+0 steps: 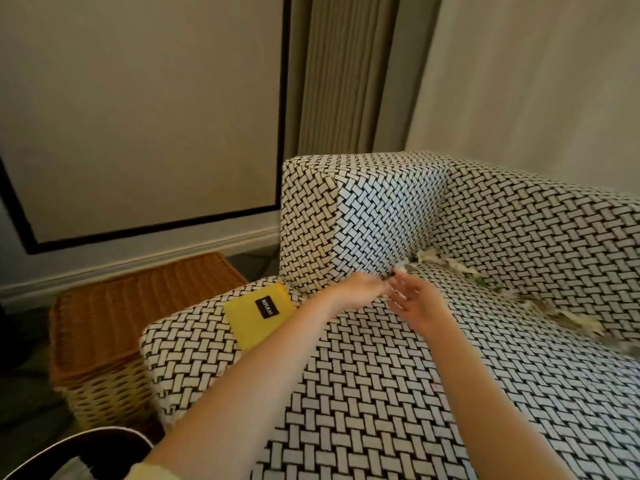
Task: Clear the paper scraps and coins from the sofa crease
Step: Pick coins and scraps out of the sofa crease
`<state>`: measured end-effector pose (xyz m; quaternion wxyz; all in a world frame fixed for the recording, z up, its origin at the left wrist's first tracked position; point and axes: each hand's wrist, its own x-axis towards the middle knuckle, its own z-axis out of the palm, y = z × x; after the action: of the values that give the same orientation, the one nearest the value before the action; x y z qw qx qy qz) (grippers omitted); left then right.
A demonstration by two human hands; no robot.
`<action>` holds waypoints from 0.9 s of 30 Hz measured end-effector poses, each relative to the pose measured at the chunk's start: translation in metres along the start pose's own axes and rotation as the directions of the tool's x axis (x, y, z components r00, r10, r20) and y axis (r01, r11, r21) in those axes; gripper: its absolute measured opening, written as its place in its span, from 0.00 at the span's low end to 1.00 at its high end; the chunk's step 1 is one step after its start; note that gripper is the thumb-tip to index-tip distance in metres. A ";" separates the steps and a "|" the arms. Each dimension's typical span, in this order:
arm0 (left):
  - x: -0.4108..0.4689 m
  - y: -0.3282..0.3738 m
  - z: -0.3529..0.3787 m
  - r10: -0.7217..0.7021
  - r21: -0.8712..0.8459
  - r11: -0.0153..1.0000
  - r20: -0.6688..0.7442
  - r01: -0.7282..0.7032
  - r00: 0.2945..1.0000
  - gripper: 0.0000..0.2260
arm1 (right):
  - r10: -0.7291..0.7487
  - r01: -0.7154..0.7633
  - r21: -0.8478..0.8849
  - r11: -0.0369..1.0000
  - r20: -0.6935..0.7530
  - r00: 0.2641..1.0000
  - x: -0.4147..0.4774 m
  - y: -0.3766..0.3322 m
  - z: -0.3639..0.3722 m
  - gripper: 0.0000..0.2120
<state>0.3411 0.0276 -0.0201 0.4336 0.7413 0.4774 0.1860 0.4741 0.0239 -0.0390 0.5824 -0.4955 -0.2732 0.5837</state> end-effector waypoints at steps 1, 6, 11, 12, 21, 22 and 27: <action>0.009 0.002 0.005 0.005 0.046 0.999 -0.005 -0.005 1.000 0.12 | -0.022 0.018 -0.070 0.997 -0.049 0.999 0.006 -0.001 -0.011 0.08; 0.051 0.000 0.026 0.004 0.077 0.997 -0.084 0.003 0.996 0.15 | -0.237 0.136 -0.420 0.897 -0.199 0.951 0.043 0.000 -0.052 0.10; 0.095 0.003 0.034 -0.052 -0.047 0.998 -0.194 0.044 0.980 0.17 | -0.422 0.224 -0.714 0.663 -0.109 0.900 0.082 -0.007 -0.055 0.09; 0.105 0.004 0.035 -0.052 -0.064 0.997 -0.215 0.039 0.975 0.18 | -0.448 0.232 -0.734 0.639 -0.110 0.887 0.092 -0.009 -0.055 0.09; 0.183 0.000 0.051 0.173 0.207 0.972 -0.333 -0.108 0.927 0.17 | -0.523 0.338 -0.843 0.418 0.081 0.849 0.160 -0.024 -0.060 0.15; 0.191 -0.003 0.054 0.187 0.252 0.962 -0.338 -0.102 0.922 0.16 | -0.520 0.354 -0.853 0.384 0.117 0.846 0.166 -0.026 -0.061 0.16; 0.218 -0.014 0.058 0.156 0.326 0.945 -0.415 -0.014 0.896 0.13 | -0.466 0.342 -0.910 0.236 0.203 0.861 0.202 -0.034 -0.068 0.15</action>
<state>0.4769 0.1930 -0.0940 0.1835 0.7609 0.5522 0.2871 0.5827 0.2042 -0.0856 0.3437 -0.6776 -0.6377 0.1270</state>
